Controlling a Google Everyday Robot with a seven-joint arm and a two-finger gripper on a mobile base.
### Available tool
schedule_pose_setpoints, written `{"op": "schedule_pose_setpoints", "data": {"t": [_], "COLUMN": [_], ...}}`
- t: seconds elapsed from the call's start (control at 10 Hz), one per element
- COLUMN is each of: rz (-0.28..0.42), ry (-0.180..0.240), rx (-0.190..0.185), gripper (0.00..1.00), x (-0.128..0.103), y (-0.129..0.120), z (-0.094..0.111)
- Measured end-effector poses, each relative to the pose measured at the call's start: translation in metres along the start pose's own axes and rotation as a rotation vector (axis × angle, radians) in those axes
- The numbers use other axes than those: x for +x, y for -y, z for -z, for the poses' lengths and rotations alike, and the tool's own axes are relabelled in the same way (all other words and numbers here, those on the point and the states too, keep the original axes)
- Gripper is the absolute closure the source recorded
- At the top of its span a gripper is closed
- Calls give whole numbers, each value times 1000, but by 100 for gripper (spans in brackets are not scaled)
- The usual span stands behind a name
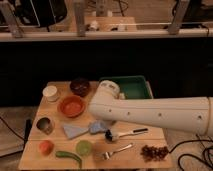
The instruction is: Place sponge in red bowl
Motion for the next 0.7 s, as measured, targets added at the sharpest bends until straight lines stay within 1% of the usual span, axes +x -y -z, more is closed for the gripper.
{"op": "schedule_pose_setpoints", "data": {"t": [0.1, 0.2, 0.3, 0.4, 0.5, 0.7], "rz": [20, 25, 11, -32, -70, -142], "ry": [2, 1, 11, 30, 53, 99], "rx": [8, 7, -6, -21, -35, -59], "gripper": [51, 45, 35, 24, 20, 20], "x": [-13, -16, -18, -15, -14, -17], "y": [9, 10, 13, 16, 18, 19], "z": [0, 0, -3, -10, -15, -27]}}
